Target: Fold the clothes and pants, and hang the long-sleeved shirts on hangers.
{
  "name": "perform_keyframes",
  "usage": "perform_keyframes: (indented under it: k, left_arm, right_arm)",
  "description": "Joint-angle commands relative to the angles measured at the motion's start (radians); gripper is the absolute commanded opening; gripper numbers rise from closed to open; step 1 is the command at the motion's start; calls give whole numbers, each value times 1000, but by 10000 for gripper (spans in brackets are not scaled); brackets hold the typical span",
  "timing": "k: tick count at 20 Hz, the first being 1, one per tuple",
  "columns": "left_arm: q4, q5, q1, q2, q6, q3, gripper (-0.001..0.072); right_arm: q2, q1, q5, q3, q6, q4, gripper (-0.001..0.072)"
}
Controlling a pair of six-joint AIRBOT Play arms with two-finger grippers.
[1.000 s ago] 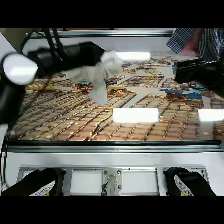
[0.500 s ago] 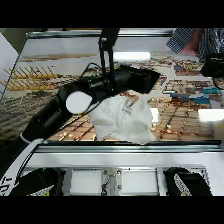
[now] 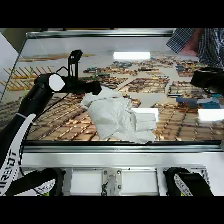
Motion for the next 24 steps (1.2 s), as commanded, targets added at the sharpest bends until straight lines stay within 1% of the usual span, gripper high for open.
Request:
perform_keyframes:
  k: [1,2,3,4,5,7,8,9,10,12,15,16,17,18,19,21,22,24]
  left_arm:
    - [29,-35,99,-114,64,9,616]
    - [26,-48,114,-162,102,43,616]
    - [22,-69,123,-209,142,82,616]
    - [22,-91,127,-249,176,119,617]
    - [22,-116,127,-290,209,158,617]
    - [18,-168,126,-369,255,234,617]
    - [-6,-186,122,-401,277,261,617]
    - [-50,-200,123,-432,306,282,617]
    - [-91,-209,123,-459,323,298,617]
    - [-132,-227,123,-505,323,328,617]
    - [-134,-243,122,-540,323,344,614]
    - [-135,-240,123,-539,320,345,587]
    - [-135,-241,131,-537,319,345,324]
    - [-136,-241,140,-532,318,345,95]
    - [-136,-240,145,-525,312,345,12]
    - [-135,-236,158,-501,312,345,11]
    - [-135,-229,160,-484,312,345,11]
    - [-134,-223,180,-439,312,345,11]
  right_arm:
    - [-51,0,158,-20,-5,6,30]
    - [-59,0,165,-49,-23,21,65]
    - [-64,0,165,-78,-26,42,286]
    - [-73,1,165,-117,-27,85,593]
    - [-85,2,165,-159,-55,150,669]
    - [-119,19,152,-249,-136,329,668]
    - [-145,42,138,-298,-159,415,666]
    - [-174,72,122,-333,-177,467,648]
    - [-212,118,94,-366,-193,507,649]
    - [-301,235,20,-393,-208,545,650]
    - [-440,393,-83,-393,-208,609,651]
    - [-477,425,-100,-393,-215,636,651]
    - [-508,450,-111,-392,-236,668,651]
    - [-530,467,-119,-393,-261,703,651]
    - [-546,479,-130,-392,-284,741,651]
    - [-556,488,-171,-392,-300,769,649]
    - [-555,486,-192,-391,-301,769,616]
    - [-549,468,-188,-368,-328,761,128]
